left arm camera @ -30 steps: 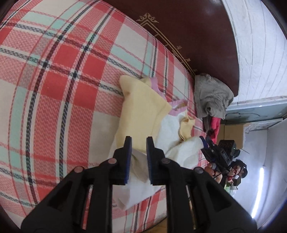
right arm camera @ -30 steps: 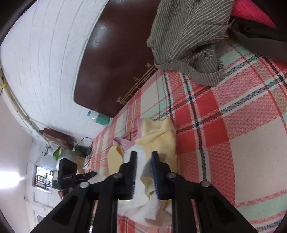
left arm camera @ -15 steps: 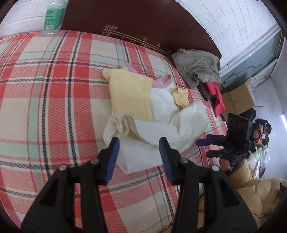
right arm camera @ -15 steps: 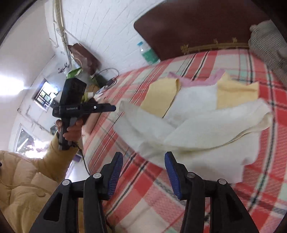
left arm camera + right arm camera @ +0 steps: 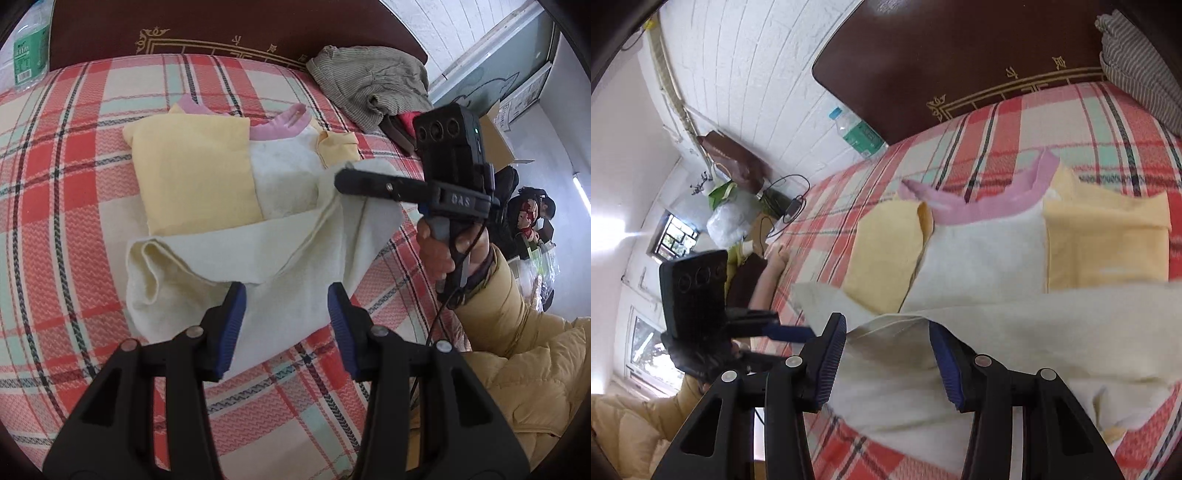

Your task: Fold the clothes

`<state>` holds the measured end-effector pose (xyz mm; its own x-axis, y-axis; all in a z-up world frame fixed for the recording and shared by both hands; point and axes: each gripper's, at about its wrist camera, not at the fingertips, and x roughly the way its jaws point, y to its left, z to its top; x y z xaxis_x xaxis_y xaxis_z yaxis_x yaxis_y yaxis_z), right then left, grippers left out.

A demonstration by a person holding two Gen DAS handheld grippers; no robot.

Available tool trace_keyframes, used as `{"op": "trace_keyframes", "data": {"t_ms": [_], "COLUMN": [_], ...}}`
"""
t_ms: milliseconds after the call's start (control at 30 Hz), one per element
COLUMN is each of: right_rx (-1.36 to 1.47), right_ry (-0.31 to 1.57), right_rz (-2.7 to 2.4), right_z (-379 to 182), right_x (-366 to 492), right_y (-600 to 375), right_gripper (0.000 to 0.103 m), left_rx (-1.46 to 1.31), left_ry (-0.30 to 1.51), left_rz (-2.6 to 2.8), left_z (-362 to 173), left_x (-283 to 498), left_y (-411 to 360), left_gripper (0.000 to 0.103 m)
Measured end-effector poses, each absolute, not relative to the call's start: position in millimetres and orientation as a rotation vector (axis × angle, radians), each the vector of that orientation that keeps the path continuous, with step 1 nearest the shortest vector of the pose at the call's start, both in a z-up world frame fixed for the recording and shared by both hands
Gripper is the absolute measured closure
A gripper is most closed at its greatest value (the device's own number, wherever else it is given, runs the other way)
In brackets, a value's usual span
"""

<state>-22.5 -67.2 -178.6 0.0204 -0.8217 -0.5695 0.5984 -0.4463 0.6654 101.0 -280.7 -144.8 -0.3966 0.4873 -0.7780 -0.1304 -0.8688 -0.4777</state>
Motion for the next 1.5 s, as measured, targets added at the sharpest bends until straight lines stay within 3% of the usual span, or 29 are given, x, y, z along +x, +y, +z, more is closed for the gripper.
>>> {"op": "trace_keyframes", "data": {"t_ms": [367, 700, 733, 800, 867, 1033, 1200, 1267, 1367, 1500], "right_rx": [1.154, 1.048, 1.041, 1.051, 1.054, 1.091, 1.108, 1.097, 1.137, 1.226], "right_ry": [-0.214, 0.369, 0.43, 0.508, 0.483, 0.416, 0.165, 0.027, -0.179, -0.301], "right_rz": [-1.809, -1.979, -1.977, -1.989, -2.014, -2.088, -2.087, -2.08, -2.05, -2.018], "right_z": [-161.0, -149.1, -152.9, -160.8, -161.6, -168.8, -158.5, -151.1, -150.0, -162.7], "right_x": [-64.5, -23.6, -20.1, -21.4, -31.2, -60.9, -67.5, -64.2, -57.9, -44.7], "right_y": [-61.6, -30.7, -32.1, -36.8, -38.5, -47.5, -18.4, 6.3, 49.2, 86.0], "right_gripper": [0.054, 0.048, 0.049, 0.061, 0.08, 0.084, 0.069, 0.049, 0.041, 0.038], "left_rx": [-1.542, -1.591, -1.588, -1.573, -1.54, -1.492, -1.46, -1.437, -1.401, -1.313], "left_ry": [-0.321, -0.385, -0.375, -0.352, -0.325, -0.293, -0.3, -0.302, -0.252, -0.081], "left_rz": [2.416, 2.49, 2.501, 2.529, 2.558, 2.578, 2.588, 2.584, 2.591, 2.517], "left_z": [-155.1, -166.4, -165.4, -160.8, -153.2, -142.6, -138.1, -135.3, -131.3, -127.6], "left_x": [61.4, 24.4, 24.6, 27.8, 31.6, 35.4, 43.5, 50.7, 63.9, 78.1], "left_y": [-286.1, -298.4, -296.8, -293.7, -288.7, -277.5, -268.4, -262.7, -243.6, -187.0], "left_gripper": [0.055, 0.055, 0.055, 0.055, 0.055, 0.055, 0.055, 0.055, 0.055, 0.054]}}
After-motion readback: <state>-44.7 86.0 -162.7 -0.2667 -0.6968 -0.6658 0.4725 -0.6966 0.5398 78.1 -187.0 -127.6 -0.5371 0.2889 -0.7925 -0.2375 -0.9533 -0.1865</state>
